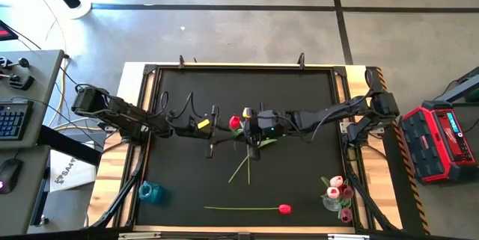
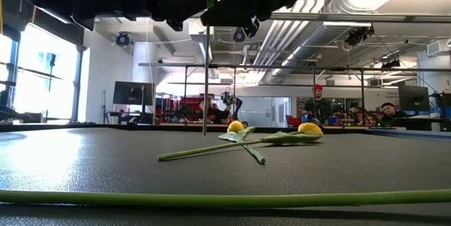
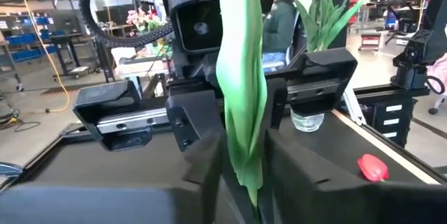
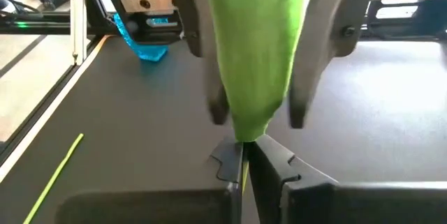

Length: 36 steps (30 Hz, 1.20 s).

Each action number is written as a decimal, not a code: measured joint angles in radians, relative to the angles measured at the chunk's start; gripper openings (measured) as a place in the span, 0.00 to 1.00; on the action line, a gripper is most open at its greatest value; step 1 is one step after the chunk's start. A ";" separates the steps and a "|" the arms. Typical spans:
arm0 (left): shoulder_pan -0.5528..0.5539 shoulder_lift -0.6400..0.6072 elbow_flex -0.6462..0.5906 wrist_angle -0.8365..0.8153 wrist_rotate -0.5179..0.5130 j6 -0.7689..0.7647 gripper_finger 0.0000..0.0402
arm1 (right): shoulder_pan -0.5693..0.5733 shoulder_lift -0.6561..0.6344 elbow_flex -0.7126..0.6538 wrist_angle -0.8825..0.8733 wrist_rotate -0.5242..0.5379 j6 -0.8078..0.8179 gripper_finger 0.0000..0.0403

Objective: Sort flowers into vase by color
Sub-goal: Put the top red flower into the blue vase

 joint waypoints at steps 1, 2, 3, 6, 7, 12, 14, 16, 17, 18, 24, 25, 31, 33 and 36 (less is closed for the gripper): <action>0.000 0.000 0.000 -0.001 0.000 0.000 0.17 | 0.002 0.000 0.000 0.002 0.002 0.002 0.03; 0.000 0.000 0.000 -0.001 0.000 0.000 0.12 | 0.006 0.000 0.000 0.005 0.010 0.005 0.05; 0.000 0.000 0.000 -0.001 0.000 0.000 0.07 | 0.009 0.000 0.000 0.006 0.013 0.013 0.07; -0.008 0.000 0.000 -0.001 -0.002 0.022 0.02 | 0.018 0.000 0.000 0.007 0.015 0.018 0.15; -0.015 0.000 0.000 0.001 -0.010 0.039 0.03 | 0.022 0.000 0.000 0.007 0.016 0.018 0.18; -0.068 -0.071 0.000 -0.065 -0.126 0.060 0.01 | 0.022 -0.001 0.001 0.005 0.049 0.085 0.32; -0.096 -0.160 0.000 -0.187 -0.185 0.033 0.01 | 0.013 -0.007 0.001 -0.017 0.079 0.143 0.35; -0.134 -0.272 0.000 -0.351 -0.252 0.004 0.01 | 0.001 -0.008 0.002 -0.044 0.091 0.180 0.37; -0.157 -0.331 0.000 -0.430 -0.284 -0.016 0.01 | -0.004 -0.008 0.002 -0.064 0.096 0.184 0.38; -0.186 -0.398 0.000 -0.511 -0.316 -0.038 0.00 | -0.009 -0.008 0.002 -0.083 0.099 0.188 0.38; -0.387 -0.745 0.000 -0.851 -0.329 -0.124 0.00 | -0.024 -0.008 0.002 -0.164 0.152 0.256 0.37; -0.420 -0.794 0.000 -0.886 -0.293 -0.141 0.00 | -0.024 -0.008 0.002 -0.163 0.162 0.264 0.37; -0.564 -1.020 0.000 -0.997 -0.070 -0.262 0.00 | -0.024 -0.008 0.002 -0.159 0.199 0.273 0.36; -0.597 -1.076 0.000 -1.027 -0.025 -0.284 0.00 | -0.024 -0.008 0.002 -0.160 0.209 0.284 0.36; -0.632 -1.141 0.003 -1.079 0.024 -0.285 0.00 | -0.026 -0.008 0.002 -0.159 0.221 0.303 0.36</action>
